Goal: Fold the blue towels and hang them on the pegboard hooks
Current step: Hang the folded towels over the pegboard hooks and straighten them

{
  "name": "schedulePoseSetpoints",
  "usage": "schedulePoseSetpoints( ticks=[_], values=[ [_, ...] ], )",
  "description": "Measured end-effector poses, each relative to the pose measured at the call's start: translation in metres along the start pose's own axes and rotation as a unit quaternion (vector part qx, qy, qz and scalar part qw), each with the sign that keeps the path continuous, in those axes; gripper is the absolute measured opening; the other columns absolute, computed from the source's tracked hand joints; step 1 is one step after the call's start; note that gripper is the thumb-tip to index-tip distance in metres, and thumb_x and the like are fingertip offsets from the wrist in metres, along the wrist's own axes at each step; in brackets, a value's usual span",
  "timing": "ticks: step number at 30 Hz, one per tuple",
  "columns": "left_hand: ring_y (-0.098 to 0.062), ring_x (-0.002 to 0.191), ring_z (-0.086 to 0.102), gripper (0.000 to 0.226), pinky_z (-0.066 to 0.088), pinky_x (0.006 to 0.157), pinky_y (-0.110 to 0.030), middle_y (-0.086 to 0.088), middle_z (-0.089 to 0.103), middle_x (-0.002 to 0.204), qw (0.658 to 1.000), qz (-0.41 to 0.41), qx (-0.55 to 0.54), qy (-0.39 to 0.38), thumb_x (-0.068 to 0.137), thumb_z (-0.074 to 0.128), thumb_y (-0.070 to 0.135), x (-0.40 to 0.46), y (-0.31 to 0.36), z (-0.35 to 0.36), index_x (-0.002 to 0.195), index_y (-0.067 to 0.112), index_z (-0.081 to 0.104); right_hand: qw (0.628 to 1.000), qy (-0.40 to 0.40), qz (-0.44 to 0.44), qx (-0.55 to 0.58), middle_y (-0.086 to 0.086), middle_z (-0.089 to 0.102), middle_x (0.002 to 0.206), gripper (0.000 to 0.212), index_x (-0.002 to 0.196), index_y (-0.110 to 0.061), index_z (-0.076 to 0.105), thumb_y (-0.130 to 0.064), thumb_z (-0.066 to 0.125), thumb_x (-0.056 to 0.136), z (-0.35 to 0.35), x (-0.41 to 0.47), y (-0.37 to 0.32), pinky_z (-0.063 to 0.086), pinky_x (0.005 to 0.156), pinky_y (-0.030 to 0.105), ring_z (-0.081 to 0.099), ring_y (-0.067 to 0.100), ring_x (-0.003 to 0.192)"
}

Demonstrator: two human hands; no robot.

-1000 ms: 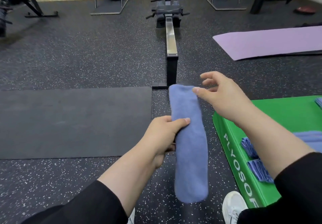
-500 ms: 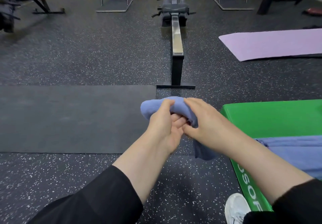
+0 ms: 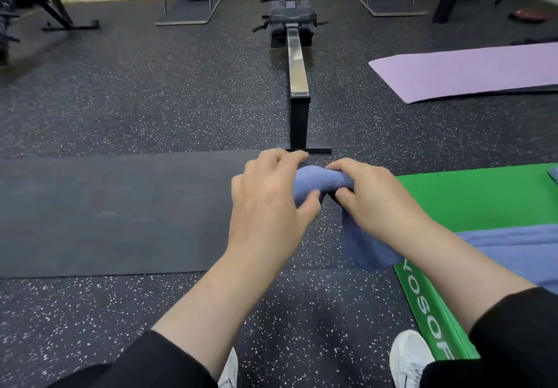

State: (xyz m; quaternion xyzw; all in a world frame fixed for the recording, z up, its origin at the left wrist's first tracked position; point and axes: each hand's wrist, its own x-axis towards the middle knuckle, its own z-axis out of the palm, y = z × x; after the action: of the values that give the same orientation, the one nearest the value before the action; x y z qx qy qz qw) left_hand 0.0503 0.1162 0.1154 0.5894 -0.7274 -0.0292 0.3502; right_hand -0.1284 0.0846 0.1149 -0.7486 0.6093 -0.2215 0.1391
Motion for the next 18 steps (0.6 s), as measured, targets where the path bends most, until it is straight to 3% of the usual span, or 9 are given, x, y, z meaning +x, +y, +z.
schedulePoseSetpoints(
  ticks=[2, 4, 7, 12, 15, 18],
  values=[
    [-0.020, 0.132, 0.046, 0.075, 0.034, 0.101, -0.044, 0.003, 0.053, 0.144, 0.996, 0.038, 0.050, -0.063, 0.076, 0.077, 0.041, 0.003, 0.002, 0.010, 0.144, 0.027, 0.050, 1.000, 0.004, -0.010, -0.011, 0.001, 0.073, 0.115, 0.037, 0.120, -0.026, 0.064, -0.013, 0.059, 0.086, -0.006, -0.007, 0.002, 0.049, 0.087, 0.041, 0.063, 0.030, 0.108],
    [-0.019, 0.135, 0.045, 0.080, 0.032, 0.104, -0.044, 0.006, 0.053, 0.144, 0.991, 0.046, 0.062, -0.110, 0.077, 0.075, 0.045, 0.007, 0.019, 0.018, 0.149, 0.028, 0.044, 1.000, 0.007, 0.001, -0.017, 0.001, 0.073, 0.116, 0.038, 0.122, -0.025, 0.064, -0.013, 0.060, 0.086, -0.014, -0.019, 0.007, 0.048, 0.085, 0.038, 0.063, 0.029, 0.108],
    [-0.024, 0.119, 0.056, 0.061, 0.038, 0.091, -0.043, 0.008, 0.062, 0.125, 0.984, 0.079, 0.071, -0.140, 0.084, 0.067, 0.043, 0.012, 0.054, 0.034, 0.140, 0.028, 0.048, 0.999, 0.016, 0.032, -0.028, 0.004, 0.073, 0.110, 0.035, 0.119, -0.024, 0.064, -0.014, 0.061, 0.085, -0.029, -0.044, 0.020, 0.044, 0.078, 0.038, 0.063, 0.031, 0.103],
    [-0.031, 0.090, 0.063, 0.011, 0.034, 0.065, -0.037, 0.000, 0.065, 0.098, 0.976, 0.131, 0.040, -0.172, 0.094, 0.051, 0.025, 0.006, 0.127, 0.058, 0.105, 0.022, 0.053, 0.990, 0.073, 0.114, -0.048, 0.005, 0.073, 0.103, 0.031, 0.115, -0.026, 0.063, -0.018, 0.061, 0.086, -0.081, -0.100, 0.054, 0.046, 0.074, 0.042, 0.063, 0.033, 0.097],
    [-0.032, 0.089, 0.063, 0.007, 0.039, 0.065, -0.038, 0.000, 0.062, 0.097, 0.973, 0.179, -0.011, -0.148, 0.097, 0.047, 0.027, -0.004, 0.188, 0.066, 0.101, 0.021, 0.049, 0.973, 0.142, 0.170, -0.064, 0.007, 0.072, 0.103, 0.027, 0.114, -0.022, 0.064, -0.017, 0.061, 0.088, -0.127, -0.143, 0.078, 0.044, 0.075, 0.042, 0.062, 0.034, 0.098],
    [-0.033, 0.090, 0.063, 0.014, 0.044, 0.066, -0.041, -0.001, 0.060, 0.103, 0.965, 0.225, -0.070, -0.119, 0.099, 0.046, 0.029, -0.019, 0.255, 0.070, 0.110, 0.021, 0.049, 0.954, 0.206, 0.211, -0.062, 0.007, 0.070, 0.100, 0.023, 0.112, -0.020, 0.064, -0.015, 0.059, 0.090, -0.172, -0.191, 0.099, 0.044, 0.073, 0.043, 0.060, 0.033, 0.095]
  ],
)
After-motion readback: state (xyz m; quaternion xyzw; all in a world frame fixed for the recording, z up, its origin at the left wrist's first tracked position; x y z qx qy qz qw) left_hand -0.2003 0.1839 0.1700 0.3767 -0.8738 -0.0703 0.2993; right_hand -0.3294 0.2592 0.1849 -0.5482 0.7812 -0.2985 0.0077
